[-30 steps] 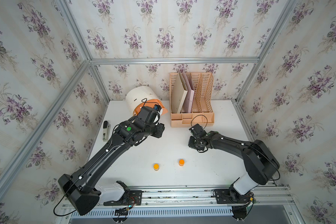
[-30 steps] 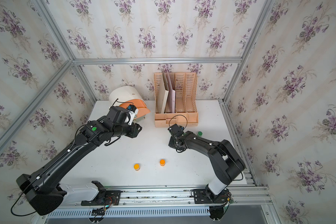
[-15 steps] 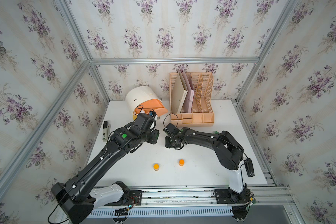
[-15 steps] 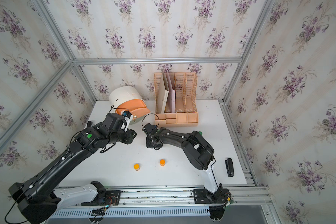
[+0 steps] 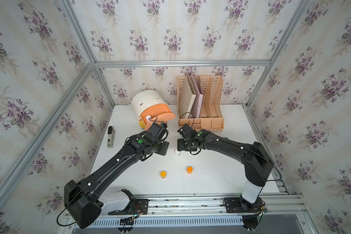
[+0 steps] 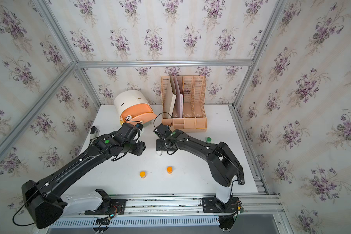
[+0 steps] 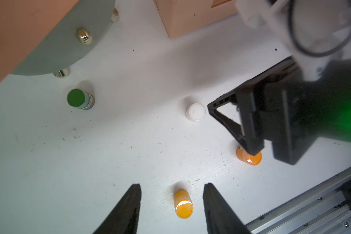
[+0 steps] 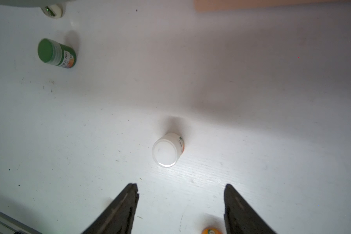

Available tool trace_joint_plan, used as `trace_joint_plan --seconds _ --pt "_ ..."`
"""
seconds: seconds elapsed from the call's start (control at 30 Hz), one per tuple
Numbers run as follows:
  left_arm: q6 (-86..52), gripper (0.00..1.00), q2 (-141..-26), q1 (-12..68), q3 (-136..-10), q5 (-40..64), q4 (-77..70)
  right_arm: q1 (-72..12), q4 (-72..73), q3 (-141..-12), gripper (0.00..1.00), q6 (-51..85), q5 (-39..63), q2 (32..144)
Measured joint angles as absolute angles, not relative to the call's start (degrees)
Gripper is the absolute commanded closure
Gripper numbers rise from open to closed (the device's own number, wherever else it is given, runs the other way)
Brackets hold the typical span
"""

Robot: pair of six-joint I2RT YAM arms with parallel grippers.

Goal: Put the paint cans in the drawer according to color
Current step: Pick up the paint can at the center of the board.

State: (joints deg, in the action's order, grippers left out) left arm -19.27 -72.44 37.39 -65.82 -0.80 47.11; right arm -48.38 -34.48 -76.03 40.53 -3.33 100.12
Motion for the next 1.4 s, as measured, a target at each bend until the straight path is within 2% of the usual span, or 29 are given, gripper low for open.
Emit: trace_joint_plan --seconds 0.03,0.07,0.33,0.67,0.83,0.87,1.13,1.3,1.4 --pt "-19.5 0.39 -73.5 38.1 -65.6 -0.6 46.4 -47.6 -34.9 -74.7 0.3 40.5 -3.6 98.2" --pt "-19.5 0.38 -75.1 39.0 -65.6 -0.6 45.6 -46.7 -34.9 -73.1 0.3 40.3 -3.8 96.0" --pt "-20.7 0.35 -91.4 42.8 -66.9 -1.3 38.4 -41.2 -33.8 -62.6 0.31 37.5 -4.8 80.7" --pt "-22.1 0.36 -103.8 43.0 -70.6 -3.5 33.3 -39.6 -31.6 -56.8 0.31 36.5 -5.2 71.3" --pt "-22.5 0.44 -105.9 43.0 -71.2 -3.9 32.0 -39.5 -31.1 -55.9 0.31 36.2 -5.7 69.8" --pt "-22.6 0.49 -106.3 43.0 -71.4 -4.1 32.1 -39.5 -31.1 -55.7 0.31 36.1 -5.8 69.6" --pt "-22.9 0.57 -108.1 43.0 -72.0 -4.8 32.1 -39.3 -31.1 -55.6 0.32 36.0 -6.4 69.1" --pt "-22.9 0.72 -108.1 43.0 -72.0 -4.9 32.2 -39.0 -31.2 -55.2 0.32 36.0 -6.6 69.0" --pt "-22.9 0.76 -106.7 43.0 -72.2 -4.9 33.4 -38.9 -31.1 -55.2 0.32 36.0 -6.6 68.9"
